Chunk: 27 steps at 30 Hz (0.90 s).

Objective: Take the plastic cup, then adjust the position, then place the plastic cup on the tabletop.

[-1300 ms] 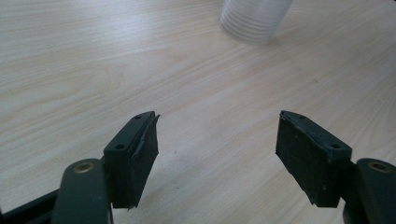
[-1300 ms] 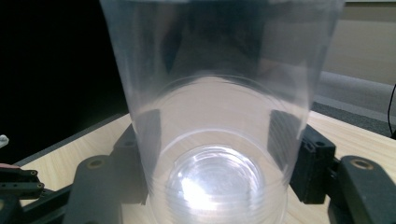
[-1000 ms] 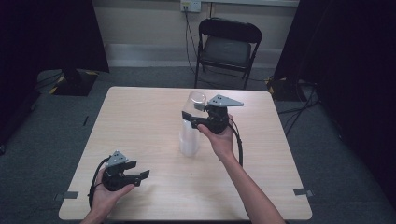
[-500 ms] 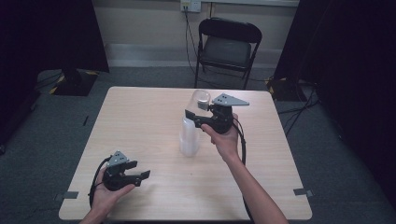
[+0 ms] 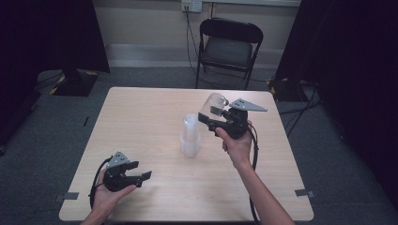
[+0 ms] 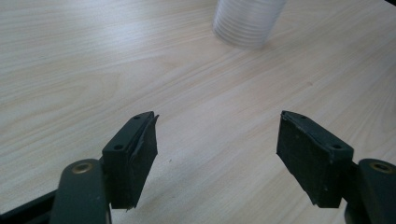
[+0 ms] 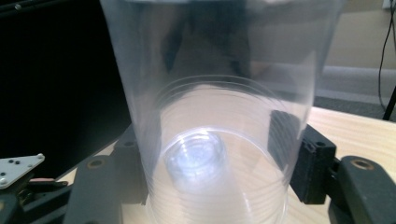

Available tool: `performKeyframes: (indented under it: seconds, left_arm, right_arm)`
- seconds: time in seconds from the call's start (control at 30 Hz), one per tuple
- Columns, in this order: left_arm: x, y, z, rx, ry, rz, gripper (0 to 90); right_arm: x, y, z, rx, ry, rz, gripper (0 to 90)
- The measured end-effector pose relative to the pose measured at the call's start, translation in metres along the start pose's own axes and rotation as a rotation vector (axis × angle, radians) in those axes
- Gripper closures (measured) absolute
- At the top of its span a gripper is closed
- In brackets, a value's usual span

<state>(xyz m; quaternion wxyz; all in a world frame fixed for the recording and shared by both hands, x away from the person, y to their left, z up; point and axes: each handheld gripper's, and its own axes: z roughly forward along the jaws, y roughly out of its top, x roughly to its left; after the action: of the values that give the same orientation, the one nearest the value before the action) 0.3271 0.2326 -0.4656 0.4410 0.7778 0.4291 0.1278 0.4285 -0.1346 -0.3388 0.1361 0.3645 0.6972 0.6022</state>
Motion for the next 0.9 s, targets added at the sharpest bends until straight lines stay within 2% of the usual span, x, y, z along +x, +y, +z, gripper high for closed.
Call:
performKeyframes:
  seconds: [0.17,0.37,0.53,0.6,0.77,0.83,0.9]
  left_arm:
    - [0.000,0.000,0.000,-0.006,-0.007,-0.014,28.6]
    - [0.002,0.001,-0.001,0.003,-0.023,-0.009,29.7]
    - [0.001,0.002,-0.001,-0.013,-0.029,-0.018,29.3]
    - [0.001,0.002,-0.001,-0.012,-0.033,-0.005,30.8]
    - [-0.002,0.005,0.000,-0.011,-0.030,0.006,31.4]
    - [-0.007,0.008,0.001,-0.007,-0.016,0.039,31.8]
    - [-0.009,0.009,0.000,-0.012,-0.017,0.046,32.2]
  right_arm:
    - [-0.003,-0.004,-0.008,0.007,0.004,0.025,35.4]
    - [-0.005,-0.012,-0.013,0.025,0.016,0.050,35.8]
    - [-0.006,-0.023,-0.018,0.034,0.031,0.082,35.8]
    - [-0.006,-0.029,-0.019,0.050,0.041,0.124,35.8]
    - [-0.004,-0.036,-0.023,0.071,0.058,0.139,35.8]
    - [-0.003,-0.039,-0.027,0.072,0.066,0.156,35.6]
    - [-0.004,-0.041,-0.028,0.071,0.069,0.166,35.6]
